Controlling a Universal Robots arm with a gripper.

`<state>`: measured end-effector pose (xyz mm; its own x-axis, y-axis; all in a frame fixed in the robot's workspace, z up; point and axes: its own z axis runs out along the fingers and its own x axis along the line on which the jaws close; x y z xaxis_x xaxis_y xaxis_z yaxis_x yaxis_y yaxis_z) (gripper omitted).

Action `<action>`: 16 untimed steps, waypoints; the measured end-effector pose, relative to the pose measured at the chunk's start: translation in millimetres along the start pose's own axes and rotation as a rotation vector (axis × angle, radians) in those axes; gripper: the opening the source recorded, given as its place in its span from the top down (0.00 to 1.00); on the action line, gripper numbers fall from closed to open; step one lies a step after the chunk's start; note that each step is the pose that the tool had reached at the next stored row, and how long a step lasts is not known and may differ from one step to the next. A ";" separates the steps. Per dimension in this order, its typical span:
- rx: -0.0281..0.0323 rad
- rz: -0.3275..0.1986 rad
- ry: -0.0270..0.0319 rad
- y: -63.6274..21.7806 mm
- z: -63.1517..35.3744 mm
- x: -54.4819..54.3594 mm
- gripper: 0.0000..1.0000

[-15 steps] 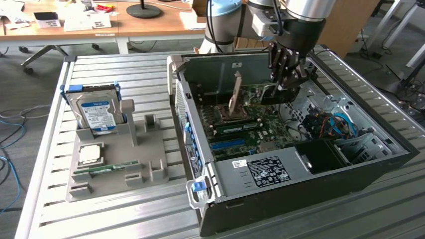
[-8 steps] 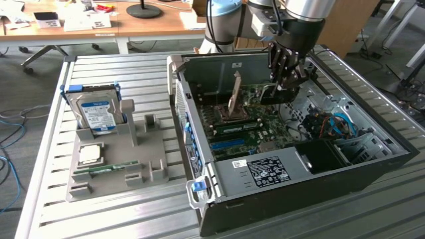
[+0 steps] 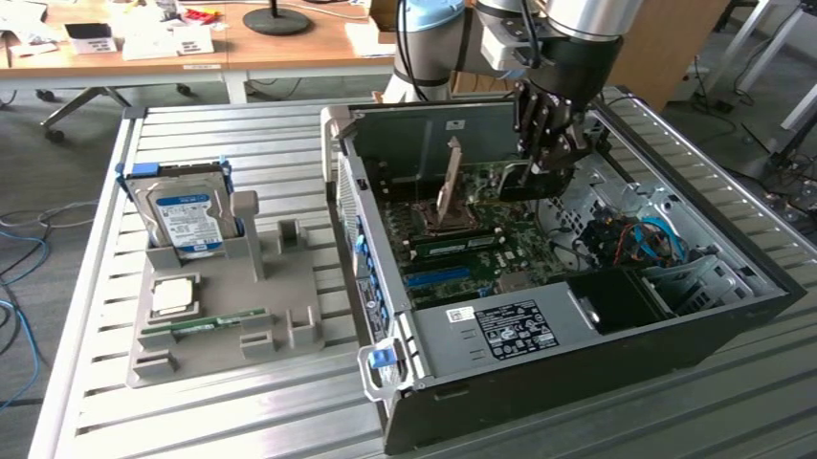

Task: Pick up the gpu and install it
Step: 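Insert the gpu into the slot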

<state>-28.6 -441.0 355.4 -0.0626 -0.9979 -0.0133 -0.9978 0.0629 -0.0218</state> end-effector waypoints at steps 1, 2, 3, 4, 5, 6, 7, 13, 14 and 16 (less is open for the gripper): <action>0.0000 0.000 0.0000 0.1 -0.1 0.4 0.73; 0.0000 0.000 0.0000 0.1 0.0 1.2 0.73; 0.0000 0.000 0.0000 0.0 0.0 2.0 0.73; 0.0000 0.000 0.0001 0.0 0.0 2.6 0.73; 0.0000 0.000 0.0001 -0.1 0.2 3.5 0.73; 0.0000 0.000 0.0001 -0.1 0.3 4.8 0.73; 0.0000 0.000 0.0000 -0.2 0.4 6.1 0.73; -0.0001 0.000 0.0001 0.4 3.5 9.9 0.73; 0.0000 0.000 0.0001 0.5 4.4 10.6 0.73; 0.0000 0.000 0.0000 0.8 6.6 11.8 0.73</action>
<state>-30.0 -452.6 348.7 -0.0627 -0.9979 -0.0134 -0.9978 0.0630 -0.0219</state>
